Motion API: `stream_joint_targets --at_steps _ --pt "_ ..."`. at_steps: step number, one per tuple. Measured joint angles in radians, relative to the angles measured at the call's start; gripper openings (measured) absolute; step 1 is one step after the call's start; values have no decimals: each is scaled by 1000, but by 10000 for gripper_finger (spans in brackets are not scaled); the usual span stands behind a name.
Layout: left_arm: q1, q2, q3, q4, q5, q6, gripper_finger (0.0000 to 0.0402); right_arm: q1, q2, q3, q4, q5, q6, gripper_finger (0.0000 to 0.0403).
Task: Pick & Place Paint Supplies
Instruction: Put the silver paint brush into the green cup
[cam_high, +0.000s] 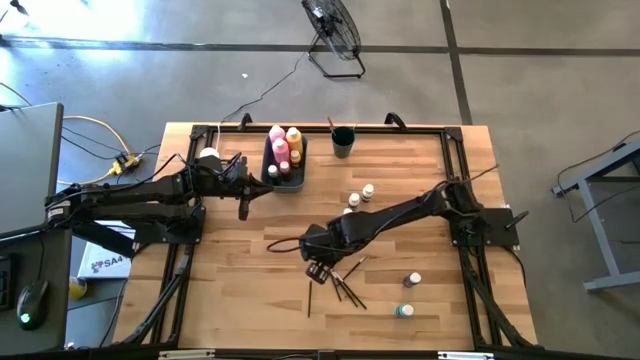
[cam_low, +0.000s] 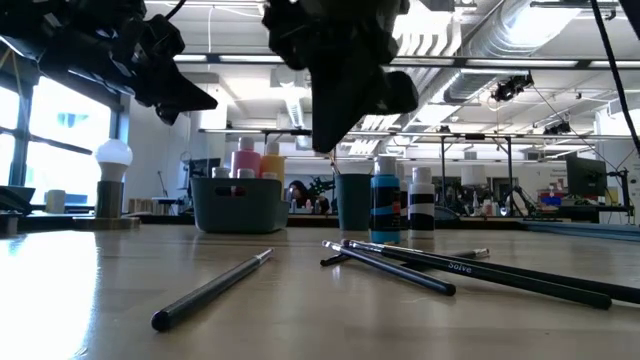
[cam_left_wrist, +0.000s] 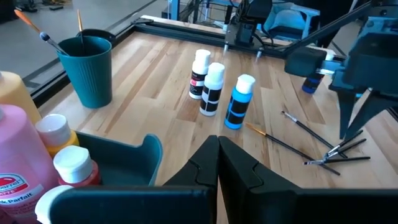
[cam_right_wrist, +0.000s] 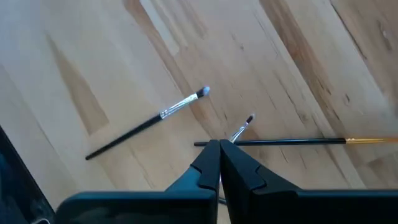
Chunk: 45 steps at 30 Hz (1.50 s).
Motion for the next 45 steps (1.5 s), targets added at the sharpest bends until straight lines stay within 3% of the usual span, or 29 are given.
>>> stream_joint_targets --at_steps 15,28,45 --pt "0 0 0 -6 1 -2 3 -70 0 -57 -17 19 29 11" --pt "0 0 0 -6 1 0 3 -74 0 -95 48 -24 -26 131" --pt "0 0 0 -9 2 0 3 -71 66 -96 111 -42 -27 121"
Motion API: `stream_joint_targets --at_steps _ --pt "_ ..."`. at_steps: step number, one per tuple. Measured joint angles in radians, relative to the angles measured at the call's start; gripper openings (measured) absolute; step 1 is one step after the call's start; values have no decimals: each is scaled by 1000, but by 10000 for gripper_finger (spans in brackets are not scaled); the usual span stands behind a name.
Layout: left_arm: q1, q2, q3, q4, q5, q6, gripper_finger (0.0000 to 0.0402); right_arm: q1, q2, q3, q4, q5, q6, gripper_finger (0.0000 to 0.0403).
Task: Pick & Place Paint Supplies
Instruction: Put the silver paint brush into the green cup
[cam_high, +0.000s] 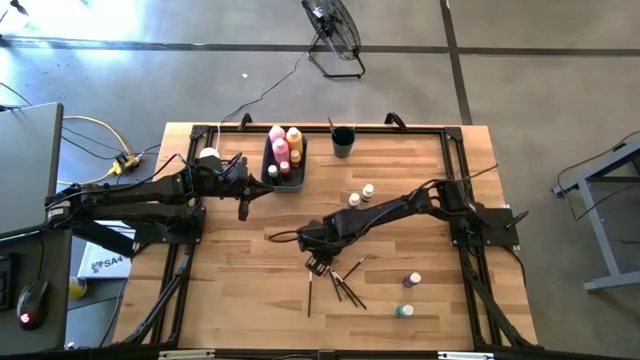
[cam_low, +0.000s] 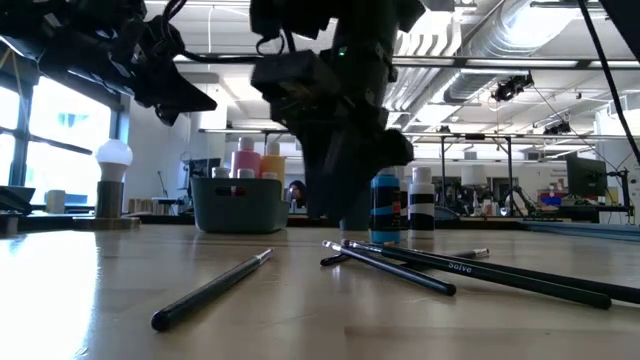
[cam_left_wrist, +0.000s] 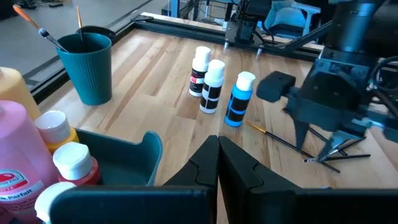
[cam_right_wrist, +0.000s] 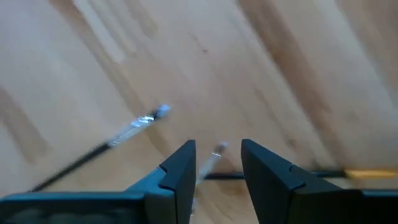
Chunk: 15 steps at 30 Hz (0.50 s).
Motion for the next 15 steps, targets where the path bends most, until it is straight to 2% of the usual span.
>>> stream_joint_targets --at_steps 15 --pt "0 0 0 -2 -2 0 3 4 58 2 9 -45 -3 121"
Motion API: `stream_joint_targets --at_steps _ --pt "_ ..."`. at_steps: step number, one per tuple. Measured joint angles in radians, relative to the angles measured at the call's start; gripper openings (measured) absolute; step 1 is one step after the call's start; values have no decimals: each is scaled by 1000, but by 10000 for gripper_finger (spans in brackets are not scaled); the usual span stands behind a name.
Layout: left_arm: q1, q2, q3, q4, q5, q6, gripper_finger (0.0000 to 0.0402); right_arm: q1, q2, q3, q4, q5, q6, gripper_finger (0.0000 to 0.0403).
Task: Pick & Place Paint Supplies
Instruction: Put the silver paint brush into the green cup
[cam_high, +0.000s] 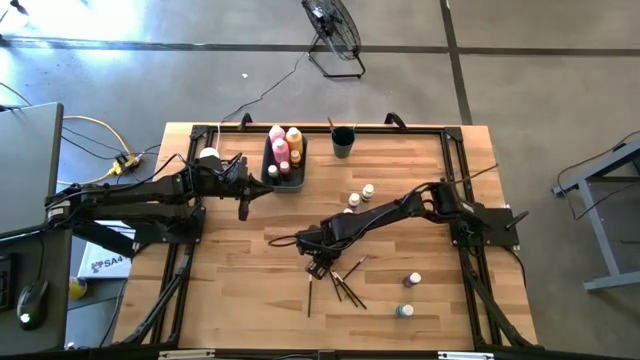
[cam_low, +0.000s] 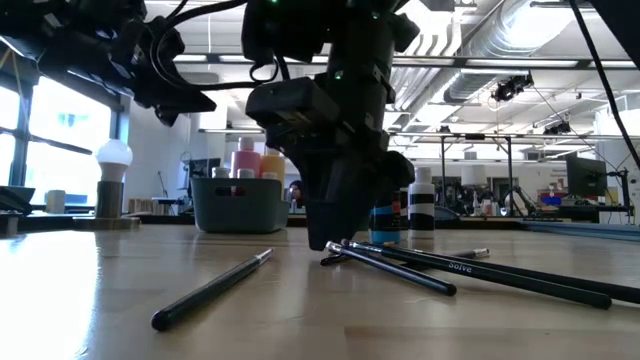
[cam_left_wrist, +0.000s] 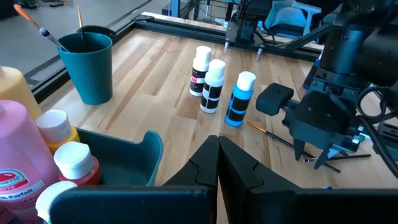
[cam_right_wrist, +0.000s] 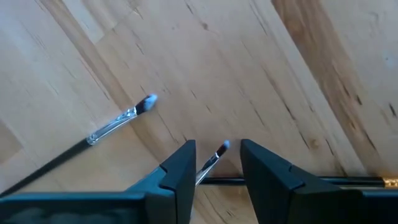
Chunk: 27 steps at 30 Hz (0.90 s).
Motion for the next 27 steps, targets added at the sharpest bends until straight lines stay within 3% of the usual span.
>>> stream_joint_targets --at_steps 6,16,27 --pt "0 0 0 1 0 0 3 1 1 0 -1 26 -8 98" --pt "0 0 0 1 -2 0 3 -1 2 -2 -4 30 -19 9" --pt "0 0 0 1 -2 0 3 -5 4 -2 11 -20 -20 3"
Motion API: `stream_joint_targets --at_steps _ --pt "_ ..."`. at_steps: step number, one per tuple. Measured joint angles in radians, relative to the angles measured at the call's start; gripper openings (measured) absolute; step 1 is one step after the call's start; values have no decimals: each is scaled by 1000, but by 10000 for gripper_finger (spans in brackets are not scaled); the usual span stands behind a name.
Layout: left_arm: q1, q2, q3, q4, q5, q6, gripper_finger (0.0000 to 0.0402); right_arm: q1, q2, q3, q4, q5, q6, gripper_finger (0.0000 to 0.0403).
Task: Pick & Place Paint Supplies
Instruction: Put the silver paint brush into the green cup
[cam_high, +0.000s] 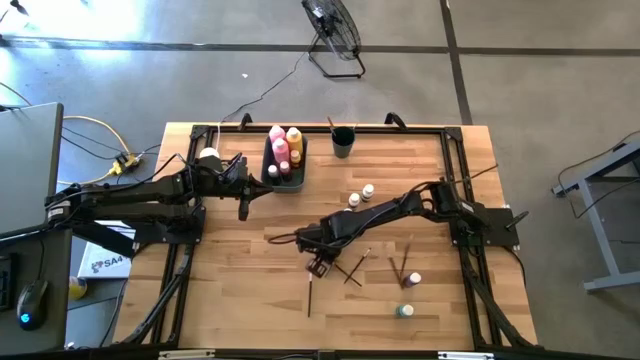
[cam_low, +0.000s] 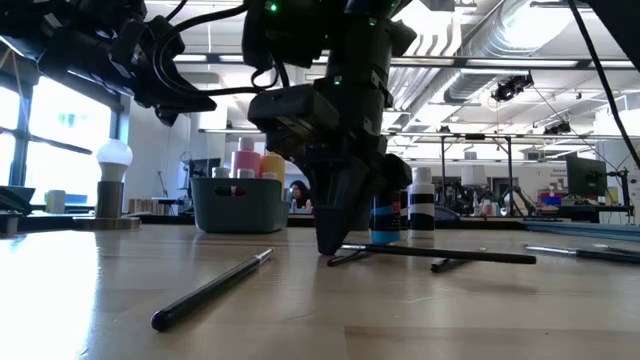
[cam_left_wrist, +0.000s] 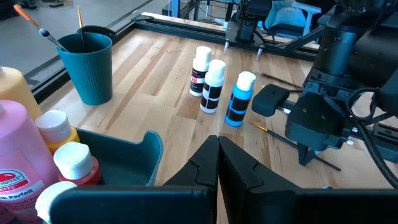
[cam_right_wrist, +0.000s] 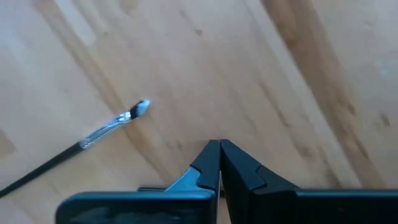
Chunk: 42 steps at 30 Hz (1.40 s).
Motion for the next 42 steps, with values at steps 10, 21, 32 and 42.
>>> stream_joint_targets --at_steps 10,21,32,42 --pt "0 0 0 -1 0 0 3 -20 -76 0 115 -57 -56 3" --pt "0 0 0 -1 0 0 3 -28 -300 -1 82 239 -191 3" --pt "0 0 -1 4 2 0 3 50 -564 0 75 598 -334 3" --pt "0 0 -1 7 3 0 3 143 -624 0 57 855 -419 3"
